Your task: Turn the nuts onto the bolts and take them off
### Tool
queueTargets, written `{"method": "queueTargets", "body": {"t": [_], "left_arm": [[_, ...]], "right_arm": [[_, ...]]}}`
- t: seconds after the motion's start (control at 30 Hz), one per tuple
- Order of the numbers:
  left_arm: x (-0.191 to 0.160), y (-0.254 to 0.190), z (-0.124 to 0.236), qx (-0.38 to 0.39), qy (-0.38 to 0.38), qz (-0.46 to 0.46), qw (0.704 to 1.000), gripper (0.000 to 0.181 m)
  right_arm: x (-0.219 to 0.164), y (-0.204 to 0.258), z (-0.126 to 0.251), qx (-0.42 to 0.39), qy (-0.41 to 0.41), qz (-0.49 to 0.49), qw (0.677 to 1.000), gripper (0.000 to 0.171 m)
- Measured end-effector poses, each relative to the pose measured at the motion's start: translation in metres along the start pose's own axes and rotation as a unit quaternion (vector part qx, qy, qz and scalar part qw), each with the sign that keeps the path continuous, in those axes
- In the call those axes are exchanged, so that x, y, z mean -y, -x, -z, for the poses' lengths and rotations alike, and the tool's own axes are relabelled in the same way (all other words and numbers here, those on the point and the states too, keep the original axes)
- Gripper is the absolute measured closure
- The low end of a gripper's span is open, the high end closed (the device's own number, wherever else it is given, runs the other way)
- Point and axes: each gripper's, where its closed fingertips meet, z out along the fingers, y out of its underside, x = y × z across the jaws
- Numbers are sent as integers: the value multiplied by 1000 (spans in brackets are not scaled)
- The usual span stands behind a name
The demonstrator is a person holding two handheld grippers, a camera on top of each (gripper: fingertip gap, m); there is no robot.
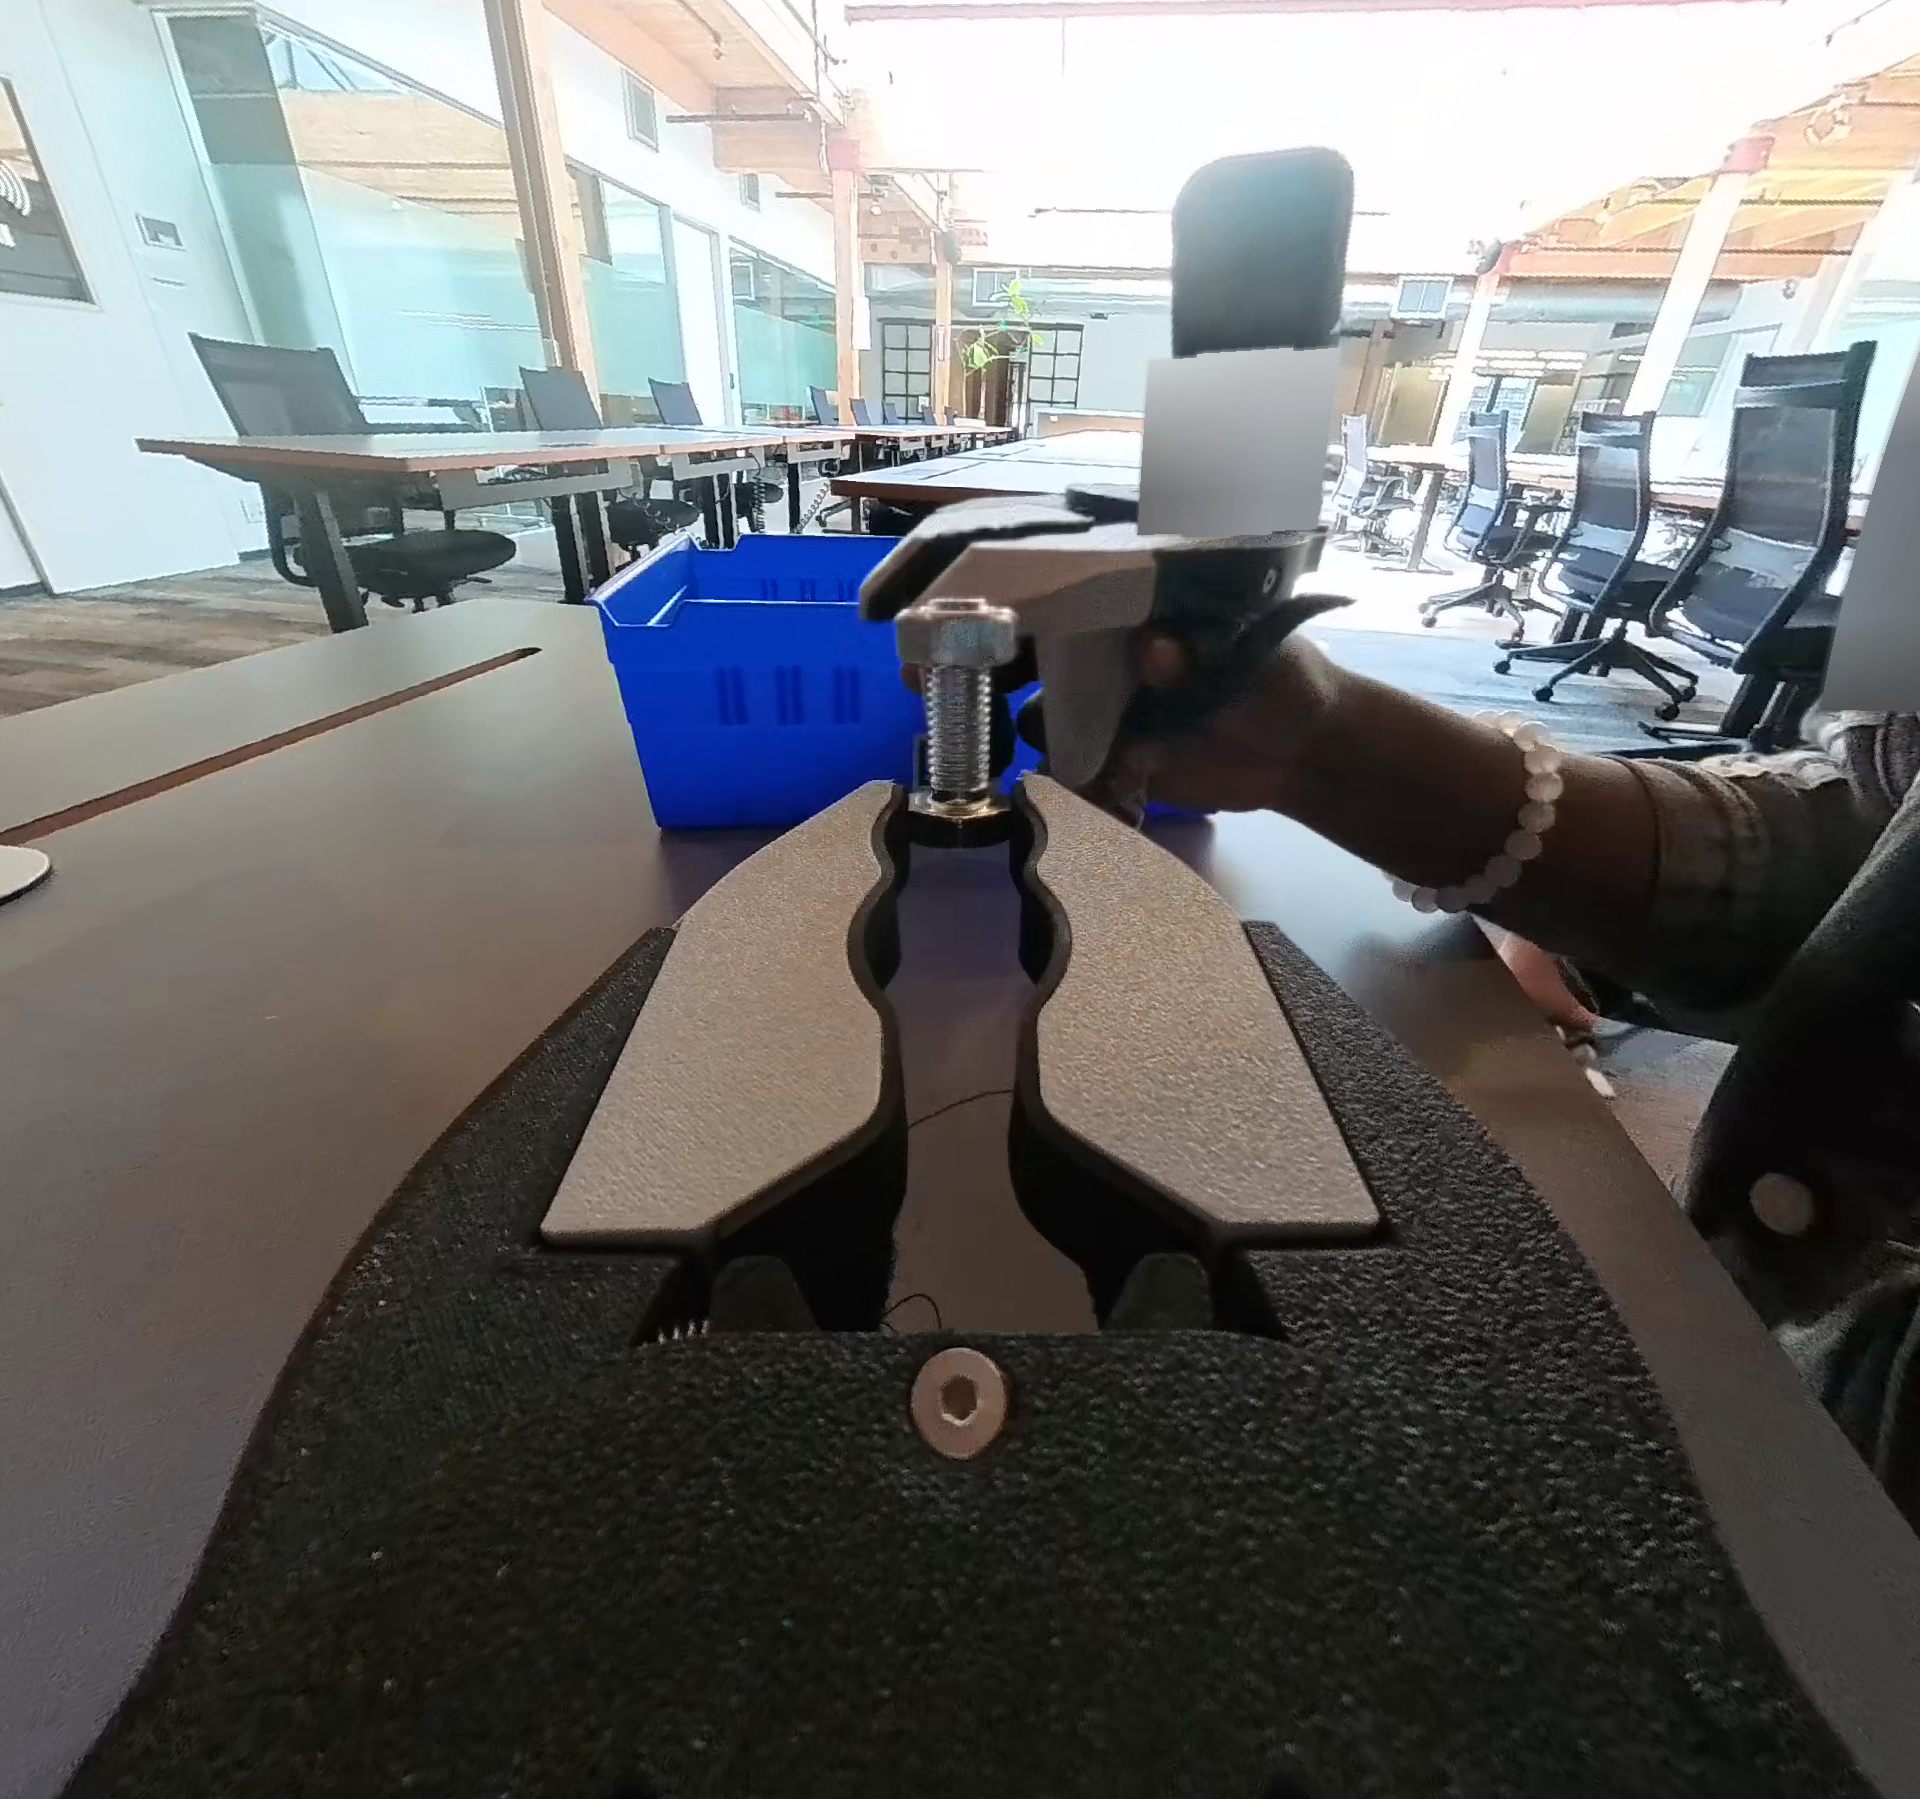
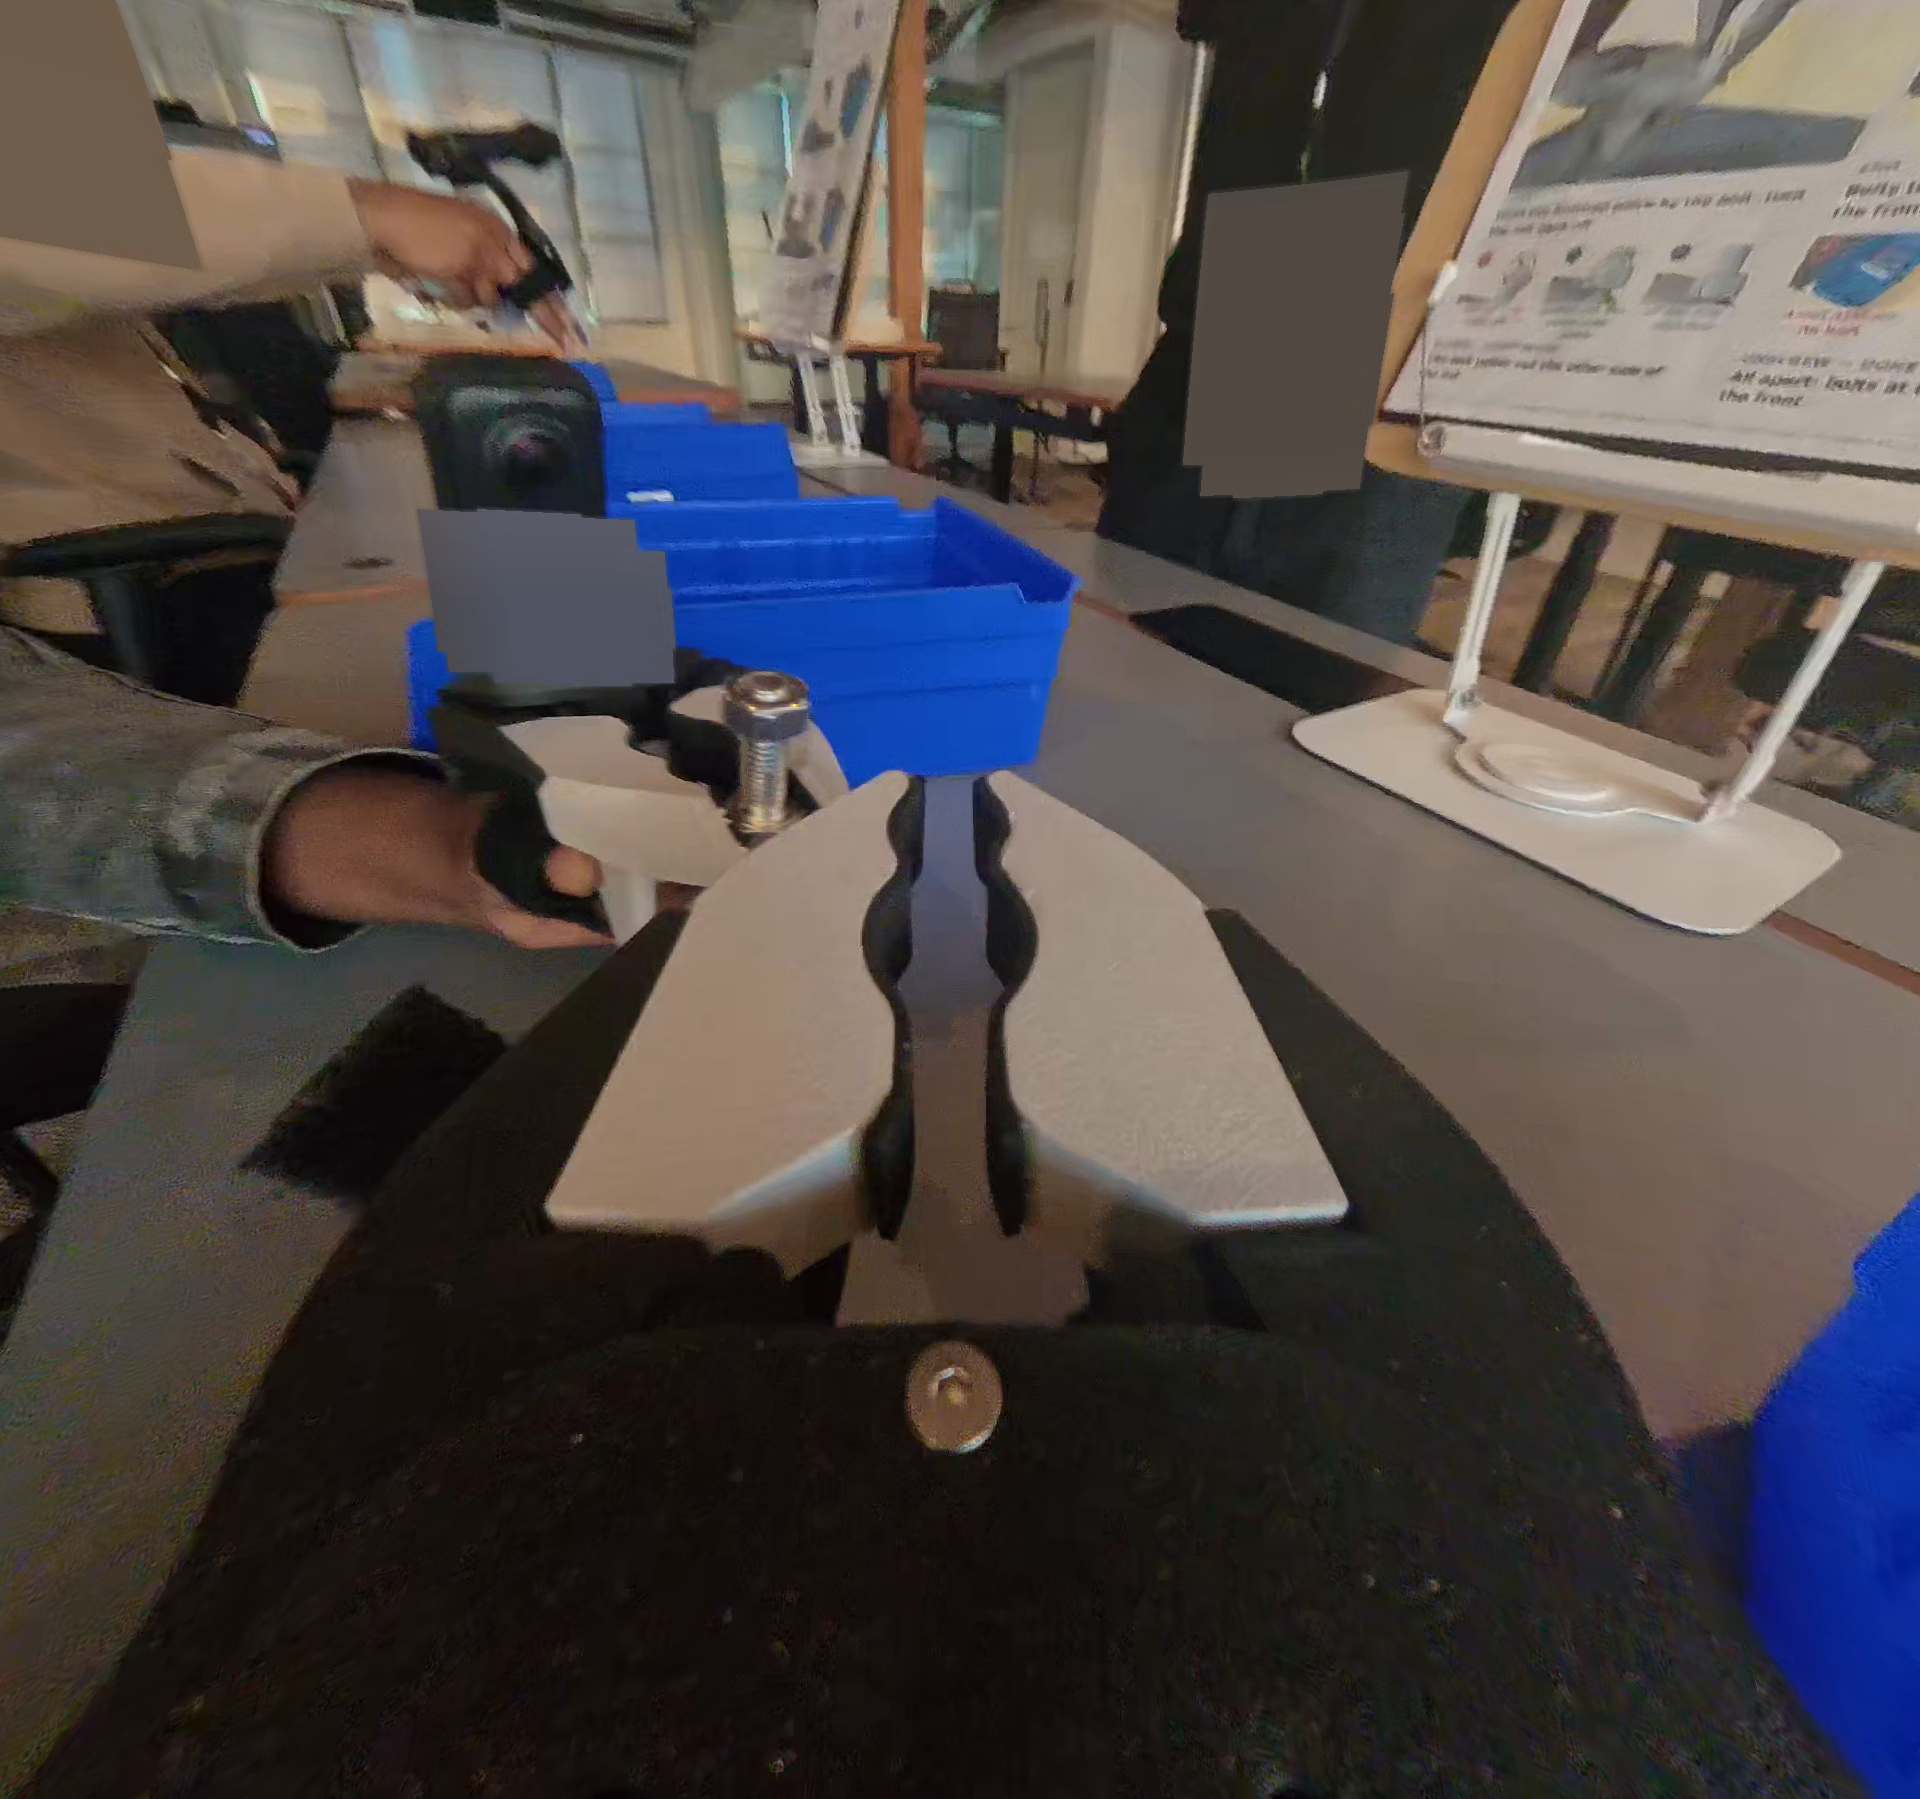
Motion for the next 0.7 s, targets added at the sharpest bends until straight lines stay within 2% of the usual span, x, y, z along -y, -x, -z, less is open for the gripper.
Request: {"method": "queueTargets", "body": {"t": [0.13, 0.37, 0.53, 0.57, 0.6, 0.67, 0.7], "left_arm": [[-1, -1, -1, -3, 5, 0, 1000, 164], [-2, -2, -1, -3, 7, -5, 1000, 163], [-2, -1, -2, -2, 8, -2, 1000, 163], [-1, 0, -1, 1, 6, 2, 1000, 163], [0, 1, 0, -1, 0, 5, 1000, 163], [0, 1, 0, 1, -1, 3, 1000, 163], [-1, 1, -1, 0, 2, 1, 1000, 163]], "right_arm": [[5, 11, 1, 38, -10, -15, 999, 143], [5, 34, -29, 75, 1, -4, 997, 134], [1, 28, -23, 64, 3, -1, 998, 139], [0, 24, -17, 58, 5, -3, 998, 145], [0, 17, -10, 40, 2, -3, 999, 161], [3, 10, 1, 21, -19, -3, 1000, 168], [5, 11, 3, 25, -25, -10, 999, 166]]}}
